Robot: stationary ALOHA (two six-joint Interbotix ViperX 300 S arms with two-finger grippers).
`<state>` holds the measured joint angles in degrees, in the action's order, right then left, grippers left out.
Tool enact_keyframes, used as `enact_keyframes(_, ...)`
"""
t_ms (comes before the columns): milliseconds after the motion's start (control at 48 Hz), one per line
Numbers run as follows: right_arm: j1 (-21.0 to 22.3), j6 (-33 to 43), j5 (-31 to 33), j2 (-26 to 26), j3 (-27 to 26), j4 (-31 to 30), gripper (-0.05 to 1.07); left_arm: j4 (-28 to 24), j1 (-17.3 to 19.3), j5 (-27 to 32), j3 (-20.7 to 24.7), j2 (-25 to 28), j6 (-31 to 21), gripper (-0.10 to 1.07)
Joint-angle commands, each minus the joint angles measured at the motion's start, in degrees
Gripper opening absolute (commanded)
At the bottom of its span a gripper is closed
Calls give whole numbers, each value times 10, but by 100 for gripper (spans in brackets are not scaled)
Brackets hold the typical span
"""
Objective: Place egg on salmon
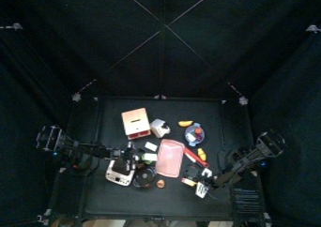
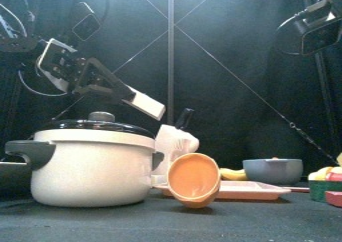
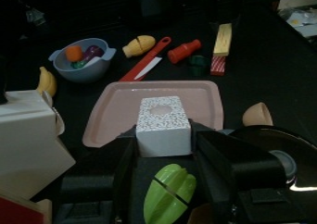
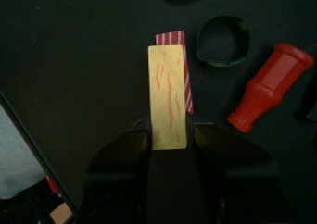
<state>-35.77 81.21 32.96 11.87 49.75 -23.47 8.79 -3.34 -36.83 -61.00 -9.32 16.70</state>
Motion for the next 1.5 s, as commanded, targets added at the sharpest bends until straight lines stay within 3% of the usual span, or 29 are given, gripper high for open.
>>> enact_keyframes(0,0,0,1,-7,-7,-10,45,1,2,-3,6,-7,-1,64)
enact_keyframes(583,38,-1,-11,-60,-22,-72,45,1,2,-3,5,-6,-1,64)
enact_keyframes(1479,19,-1,-12,-60,-28,-55,45,0,2,-3,4,-6,-1,64)
